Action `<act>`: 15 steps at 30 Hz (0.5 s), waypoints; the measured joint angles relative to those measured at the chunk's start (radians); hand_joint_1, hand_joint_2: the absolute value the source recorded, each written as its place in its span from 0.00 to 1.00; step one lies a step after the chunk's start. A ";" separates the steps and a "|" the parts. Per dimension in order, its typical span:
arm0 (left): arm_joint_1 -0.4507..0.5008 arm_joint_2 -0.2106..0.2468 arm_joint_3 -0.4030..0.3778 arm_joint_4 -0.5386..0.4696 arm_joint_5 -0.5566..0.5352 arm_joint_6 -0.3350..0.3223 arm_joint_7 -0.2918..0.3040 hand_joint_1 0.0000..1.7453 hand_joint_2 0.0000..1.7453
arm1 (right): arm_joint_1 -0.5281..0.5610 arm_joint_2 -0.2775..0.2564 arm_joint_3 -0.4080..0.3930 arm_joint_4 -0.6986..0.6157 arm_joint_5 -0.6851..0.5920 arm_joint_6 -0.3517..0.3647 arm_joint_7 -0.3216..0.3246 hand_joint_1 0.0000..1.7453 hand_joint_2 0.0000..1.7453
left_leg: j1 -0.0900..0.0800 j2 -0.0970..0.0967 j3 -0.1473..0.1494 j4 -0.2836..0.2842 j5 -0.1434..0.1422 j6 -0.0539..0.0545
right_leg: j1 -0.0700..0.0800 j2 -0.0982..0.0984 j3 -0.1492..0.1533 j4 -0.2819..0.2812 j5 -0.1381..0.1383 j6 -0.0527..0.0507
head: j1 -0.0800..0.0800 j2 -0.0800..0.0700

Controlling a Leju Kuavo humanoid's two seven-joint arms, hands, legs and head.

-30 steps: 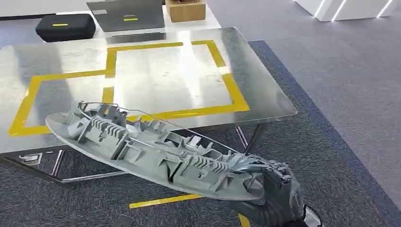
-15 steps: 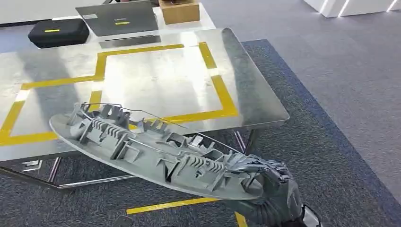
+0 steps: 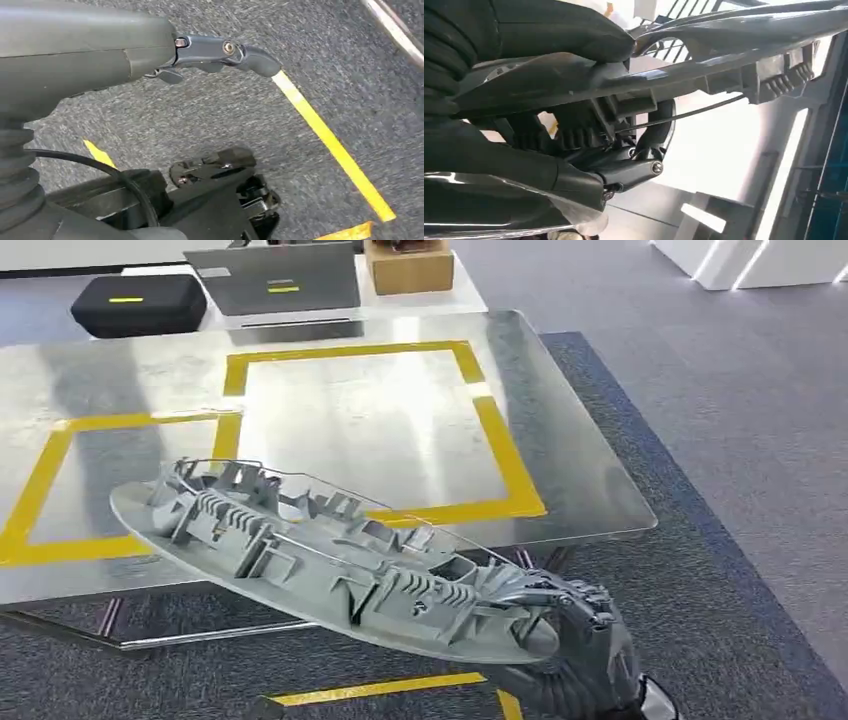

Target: Take the parts from the cabinet and place them on the table.

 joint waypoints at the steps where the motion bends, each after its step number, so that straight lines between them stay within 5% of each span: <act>1: 0.000 0.000 0.000 0.000 -0.001 0.000 0.000 0.00 1.00 | -0.001 0.000 0.000 0.000 0.000 -0.003 0.000 1.00 1.00 | 0.000 -0.001 0.019 0.000 -0.012 -0.003 | 0.000 0.000 0.018 -0.074 0.058 0.000 | 0.001 0.000; 2: -0.001 -0.001 0.000 0.000 -0.002 0.000 0.000 0.00 1.00 | 0.000 0.000 0.000 0.000 0.000 -0.004 0.000 1.00 1.00 | 0.000 -0.001 0.038 0.000 -0.026 -0.007 | 0.000 0.000 0.041 -0.159 0.128 -0.004 | 0.000 0.000; 3: 0.000 -0.001 0.000 0.000 -0.003 0.000 0.000 0.00 1.00 | 0.000 0.000 0.000 0.001 0.000 -0.005 0.000 1.00 1.00 | 0.000 0.000 0.040 -0.002 -0.038 -0.011 | 0.003 0.001 0.052 -0.190 0.166 -0.013 | 0.000 0.000; 4: -0.003 -0.002 0.001 0.000 -0.003 0.000 0.000 0.00 1.00 | -0.001 0.000 0.000 0.003 0.000 -0.005 0.000 1.00 1.00 | -0.001 -0.001 0.050 0.002 -0.041 -0.018 | 0.010 -0.002 0.039 -0.203 0.131 -0.017 | -0.005 0.000; 7: -0.007 -0.005 0.001 0.000 -0.003 -0.002 0.001 0.00 1.00 | 0.001 0.000 0.000 0.002 0.004 -0.008 0.000 1.00 1.00 | 0.001 0.002 0.056 0.004 -0.043 -0.036 | 0.014 0.001 0.060 -0.202 0.145 -0.046 | -0.002 0.000; 10: -0.012 -0.003 0.001 0.000 -0.003 0.000 0.000 0.00 1.00 | -0.001 0.001 -0.002 0.002 0.009 -0.009 0.000 1.00 1.00 | 0.006 0.003 -0.029 0.156 -0.027 -0.053 | 0.003 -0.003 0.097 -0.225 0.139 -0.061 | -0.012 0.000; 12: -0.009 -0.003 0.001 0.000 -0.004 0.000 0.000 0.00 1.00 | -0.002 0.001 -0.002 0.002 0.012 -0.010 -0.001 1.00 1.00 | 0.017 0.004 -0.118 0.279 -0.095 -0.066 | 0.002 -0.004 0.114 -0.225 0.122 -0.063 | -0.011 0.000; 14: -0.006 -0.002 0.002 0.000 -0.006 0.000 0.001 0.00 1.00 | -0.001 0.001 -0.002 0.003 0.016 -0.011 -0.001 1.00 1.00 | 0.026 0.005 -0.161 0.300 -0.135 -0.077 | 0.000 -0.004 0.137 -0.225 0.103 -0.059 | -0.010 0.000; 15: -0.006 -0.001 0.002 0.000 -0.008 -0.001 0.001 0.00 1.00 | -0.001 0.001 -0.002 0.003 0.017 -0.011 -0.001 1.00 1.00 | 0.028 0.006 -0.158 0.265 -0.114 -0.079 | -0.002 -0.006 0.151 -0.225 0.093 -0.056 | -0.011 0.000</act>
